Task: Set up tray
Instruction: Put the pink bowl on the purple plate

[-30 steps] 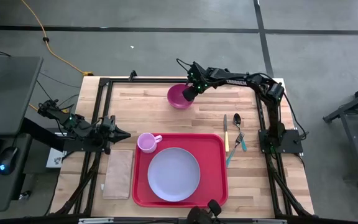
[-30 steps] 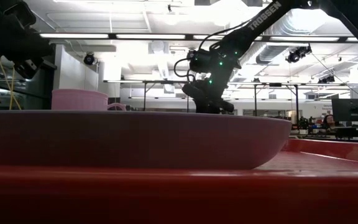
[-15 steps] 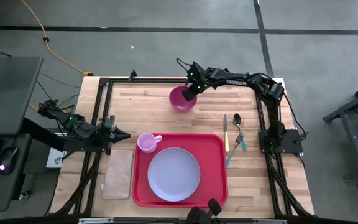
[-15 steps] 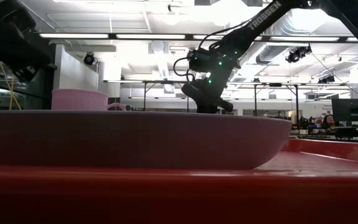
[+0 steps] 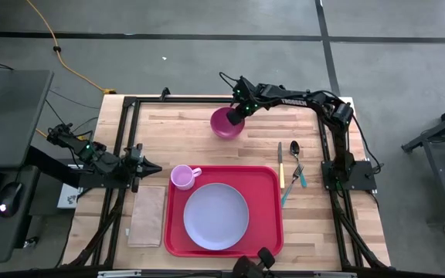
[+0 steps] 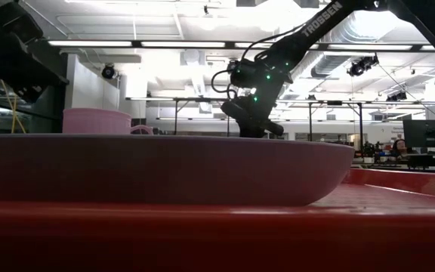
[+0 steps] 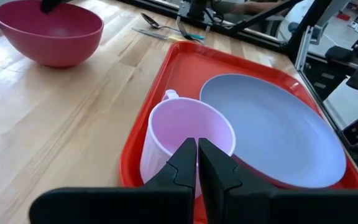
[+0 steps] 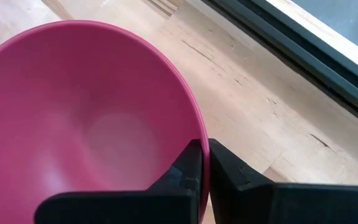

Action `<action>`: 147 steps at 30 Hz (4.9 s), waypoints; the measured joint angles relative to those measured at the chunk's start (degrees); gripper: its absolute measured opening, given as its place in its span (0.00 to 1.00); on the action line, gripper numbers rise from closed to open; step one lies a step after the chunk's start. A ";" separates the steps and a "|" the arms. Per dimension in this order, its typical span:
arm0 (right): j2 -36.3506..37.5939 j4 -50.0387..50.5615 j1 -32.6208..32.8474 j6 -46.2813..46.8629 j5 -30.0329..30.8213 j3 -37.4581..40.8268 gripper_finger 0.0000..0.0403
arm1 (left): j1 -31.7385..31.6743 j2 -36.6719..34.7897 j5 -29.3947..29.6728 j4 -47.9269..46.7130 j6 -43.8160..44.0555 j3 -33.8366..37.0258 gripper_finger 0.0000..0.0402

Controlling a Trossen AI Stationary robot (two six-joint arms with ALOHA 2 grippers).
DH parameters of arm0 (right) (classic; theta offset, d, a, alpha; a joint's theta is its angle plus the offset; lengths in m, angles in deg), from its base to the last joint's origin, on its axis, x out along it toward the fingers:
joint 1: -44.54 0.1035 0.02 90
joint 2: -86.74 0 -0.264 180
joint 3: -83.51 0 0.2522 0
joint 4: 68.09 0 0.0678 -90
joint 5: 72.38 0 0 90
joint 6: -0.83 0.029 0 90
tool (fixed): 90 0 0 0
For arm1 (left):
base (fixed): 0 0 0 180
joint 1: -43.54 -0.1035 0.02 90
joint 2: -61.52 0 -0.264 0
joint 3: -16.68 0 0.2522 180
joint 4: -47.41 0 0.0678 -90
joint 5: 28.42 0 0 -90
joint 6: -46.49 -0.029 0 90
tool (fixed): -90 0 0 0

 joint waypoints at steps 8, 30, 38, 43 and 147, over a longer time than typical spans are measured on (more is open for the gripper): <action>0.00 2.98 0.04 -0.21 -1.28 -2.15 0.00 | 0.00 0.00 0.00 -0.11 0.02 0.00 0.11; 0.00 16.63 1.87 -1.26 -5.37 -11.78 0.00 | 0.00 0.00 0.02 -0.10 0.10 0.00 0.11; 0.00 20.00 5.27 -1.28 -5.28 -15.97 0.00 | -0.01 0.00 0.02 -2.37 -0.68 0.00 0.11; 0.04 20.79 7.42 -1.29 -5.36 -17.48 0.00 | 0.00 -0.02 0.09 0.73 -6.08 0.81 0.11; 3.13 24.42 43.52 26.23 6.26 -22.45 0.00 | 0.03 -0.01 -25.28 16.12 -12.11 6.54 0.11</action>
